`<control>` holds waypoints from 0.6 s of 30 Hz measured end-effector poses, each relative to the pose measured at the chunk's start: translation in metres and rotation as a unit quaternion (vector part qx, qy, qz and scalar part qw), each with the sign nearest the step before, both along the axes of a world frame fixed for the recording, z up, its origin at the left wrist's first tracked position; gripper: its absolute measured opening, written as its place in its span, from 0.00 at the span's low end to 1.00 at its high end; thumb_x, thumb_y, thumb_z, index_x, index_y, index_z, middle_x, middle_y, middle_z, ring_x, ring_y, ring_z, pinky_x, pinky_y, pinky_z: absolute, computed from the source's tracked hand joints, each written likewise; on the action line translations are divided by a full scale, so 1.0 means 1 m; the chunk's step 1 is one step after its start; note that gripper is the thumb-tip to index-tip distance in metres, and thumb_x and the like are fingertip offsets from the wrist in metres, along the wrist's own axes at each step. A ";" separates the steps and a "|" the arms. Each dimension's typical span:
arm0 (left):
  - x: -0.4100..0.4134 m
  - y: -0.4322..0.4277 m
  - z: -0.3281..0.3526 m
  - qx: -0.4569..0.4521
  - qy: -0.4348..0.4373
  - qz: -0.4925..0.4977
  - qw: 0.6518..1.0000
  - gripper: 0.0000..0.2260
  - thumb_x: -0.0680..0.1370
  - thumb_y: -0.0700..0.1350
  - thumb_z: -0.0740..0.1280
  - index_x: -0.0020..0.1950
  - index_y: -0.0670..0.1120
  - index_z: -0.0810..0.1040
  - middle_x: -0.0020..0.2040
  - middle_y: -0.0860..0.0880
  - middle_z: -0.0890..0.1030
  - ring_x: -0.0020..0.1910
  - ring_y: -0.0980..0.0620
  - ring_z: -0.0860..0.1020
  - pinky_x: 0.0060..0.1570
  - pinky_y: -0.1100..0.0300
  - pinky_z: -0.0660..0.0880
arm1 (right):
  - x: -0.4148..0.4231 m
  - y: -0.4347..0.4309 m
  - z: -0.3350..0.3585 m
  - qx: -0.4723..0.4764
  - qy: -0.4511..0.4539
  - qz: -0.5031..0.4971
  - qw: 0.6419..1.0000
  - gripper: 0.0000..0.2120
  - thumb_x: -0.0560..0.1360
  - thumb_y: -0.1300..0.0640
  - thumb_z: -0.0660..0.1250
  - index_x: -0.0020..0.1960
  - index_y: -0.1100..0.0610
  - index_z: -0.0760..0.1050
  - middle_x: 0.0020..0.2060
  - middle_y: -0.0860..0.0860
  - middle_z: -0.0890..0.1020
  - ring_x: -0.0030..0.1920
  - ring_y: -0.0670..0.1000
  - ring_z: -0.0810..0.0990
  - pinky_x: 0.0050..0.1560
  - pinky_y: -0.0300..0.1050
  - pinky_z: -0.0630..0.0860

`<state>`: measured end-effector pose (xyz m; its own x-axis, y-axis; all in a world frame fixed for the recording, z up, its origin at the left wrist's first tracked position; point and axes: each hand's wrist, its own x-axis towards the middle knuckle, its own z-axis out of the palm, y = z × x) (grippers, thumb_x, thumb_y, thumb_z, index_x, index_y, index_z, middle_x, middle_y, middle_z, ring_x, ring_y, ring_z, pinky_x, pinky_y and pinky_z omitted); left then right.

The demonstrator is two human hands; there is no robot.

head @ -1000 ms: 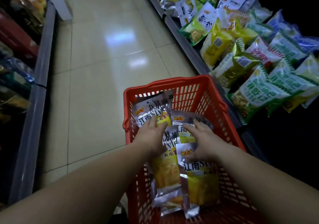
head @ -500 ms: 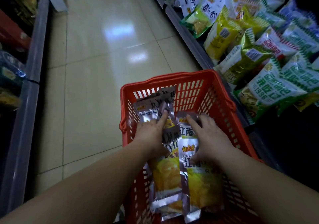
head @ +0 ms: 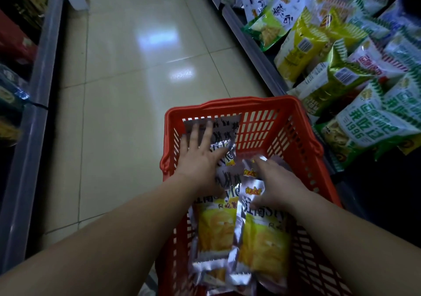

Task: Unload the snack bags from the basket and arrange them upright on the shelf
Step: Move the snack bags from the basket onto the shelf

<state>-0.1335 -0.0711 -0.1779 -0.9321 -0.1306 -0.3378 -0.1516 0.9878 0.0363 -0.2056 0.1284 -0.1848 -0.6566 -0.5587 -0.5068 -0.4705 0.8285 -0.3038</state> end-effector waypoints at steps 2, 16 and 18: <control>-0.001 -0.001 0.001 0.006 0.070 0.001 0.998 0.49 0.62 0.74 0.72 0.78 0.65 0.54 0.78 0.43 0.25 0.77 0.35 0.27 0.76 0.31 0.41 | -0.002 0.002 -0.001 -0.008 -0.009 -0.021 1.000 0.55 0.55 0.38 0.83 0.76 0.43 0.60 0.67 0.48 0.74 0.65 0.54 0.76 0.59 0.53 0.78; -0.021 -0.015 0.016 0.062 0.159 0.040 0.984 0.29 0.69 0.59 0.77 0.62 0.54 0.66 0.69 0.48 0.63 0.59 0.47 0.74 0.56 0.53 0.77 | -0.014 0.000 0.005 -0.030 0.004 -0.065 0.997 0.40 0.68 0.44 0.77 0.73 0.36 0.59 0.63 0.48 0.79 0.56 0.52 0.80 0.47 0.48 0.78; -0.022 -0.016 0.010 0.034 0.148 0.045 0.987 0.31 0.68 0.68 0.73 0.62 0.54 0.68 0.66 0.48 0.68 0.62 0.46 0.71 0.64 0.49 0.73 | -0.018 -0.002 0.009 -0.039 -0.004 -0.062 0.997 0.37 0.71 0.49 0.75 0.73 0.35 0.59 0.63 0.48 0.79 0.55 0.52 0.81 0.45 0.46 0.78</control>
<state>-0.1556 -0.0872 -0.1683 -0.9772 -0.2030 -0.0626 -0.2105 0.9647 0.1580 -0.2234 0.1260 -0.1755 -0.7192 -0.5121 -0.4695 -0.3641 0.8534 -0.3730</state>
